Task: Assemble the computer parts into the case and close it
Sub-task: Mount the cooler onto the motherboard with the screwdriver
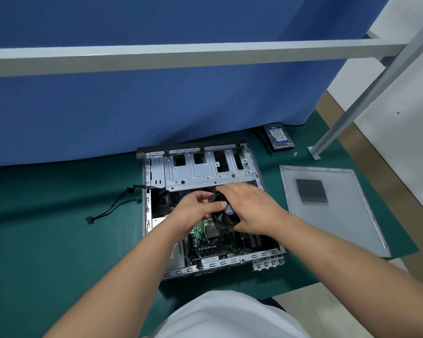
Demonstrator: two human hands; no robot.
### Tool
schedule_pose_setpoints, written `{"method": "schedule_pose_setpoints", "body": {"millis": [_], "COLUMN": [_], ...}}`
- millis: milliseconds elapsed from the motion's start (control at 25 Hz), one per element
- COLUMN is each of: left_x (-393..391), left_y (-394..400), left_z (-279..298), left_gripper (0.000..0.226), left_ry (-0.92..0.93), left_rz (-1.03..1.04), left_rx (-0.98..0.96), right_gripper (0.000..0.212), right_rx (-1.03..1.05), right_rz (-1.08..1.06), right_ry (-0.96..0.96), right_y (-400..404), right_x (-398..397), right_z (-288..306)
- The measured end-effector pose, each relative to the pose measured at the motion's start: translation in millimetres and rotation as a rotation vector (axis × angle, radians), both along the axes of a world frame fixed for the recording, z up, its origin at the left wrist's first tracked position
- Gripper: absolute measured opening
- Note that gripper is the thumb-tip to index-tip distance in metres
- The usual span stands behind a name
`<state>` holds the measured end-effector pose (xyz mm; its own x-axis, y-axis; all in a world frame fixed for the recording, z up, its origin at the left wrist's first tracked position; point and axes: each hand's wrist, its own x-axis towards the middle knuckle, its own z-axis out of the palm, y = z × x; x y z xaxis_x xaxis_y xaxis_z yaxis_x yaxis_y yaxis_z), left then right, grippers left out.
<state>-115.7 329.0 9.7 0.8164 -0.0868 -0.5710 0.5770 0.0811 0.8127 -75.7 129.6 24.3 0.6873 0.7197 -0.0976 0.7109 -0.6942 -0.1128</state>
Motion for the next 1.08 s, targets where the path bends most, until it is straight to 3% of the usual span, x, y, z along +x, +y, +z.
{"method": "schedule_pose_setpoints", "body": {"millis": [160, 240, 320, 440, 560, 720, 880, 1080], "left_x": [-11.2, -16.1, -21.2, -21.5, -1.8, 22.5, 23.3, 11.9], "left_y": [9.3, 17.6, 25.0, 35.3, 38.8, 42.7, 64.2, 80.6], "left_z": [-1.9, -4.9, -9.3, -8.0, -3.7, -8.2, -23.2, -41.4], "left_gripper": [0.071, 0.047, 0.021, 0.018, 0.019, 0.017, 0.014, 0.014], "left_ry": [0.0, 0.016, -0.017, -0.134, -0.297, -0.428, -0.443, -0.567], "left_rz": [-0.093, -0.126, -0.161, -0.052, -0.02, -0.217, -0.41, -0.317], "left_rx": [0.183, 0.228, 0.154, 0.084, 0.372, 0.81, 0.817, 0.912], "right_gripper": [0.09, 0.094, 0.099, 0.099, 0.1, 0.102, 0.105, 0.109], "right_rx": [0.031, 0.042, 0.037, 0.021, 0.011, 0.032, -0.041, -0.074], "right_rz": [-0.114, -0.169, -0.189, -0.149, -0.087, -0.015, 0.058, -0.114], "right_ry": [0.076, 0.102, 0.126, 0.155, 0.157, 0.168, 0.17, 0.289], "right_y": [-6.9, -12.0, -16.6, -18.8, -15.3, -4.7, -10.7, -16.2], "right_x": [2.5, 5.5, 8.4, 8.2, 3.7, -6.6, -8.4, -4.6], "right_z": [-4.5, -6.5, -9.6, -12.5, -15.6, -18.5, -20.3, -36.3]}}
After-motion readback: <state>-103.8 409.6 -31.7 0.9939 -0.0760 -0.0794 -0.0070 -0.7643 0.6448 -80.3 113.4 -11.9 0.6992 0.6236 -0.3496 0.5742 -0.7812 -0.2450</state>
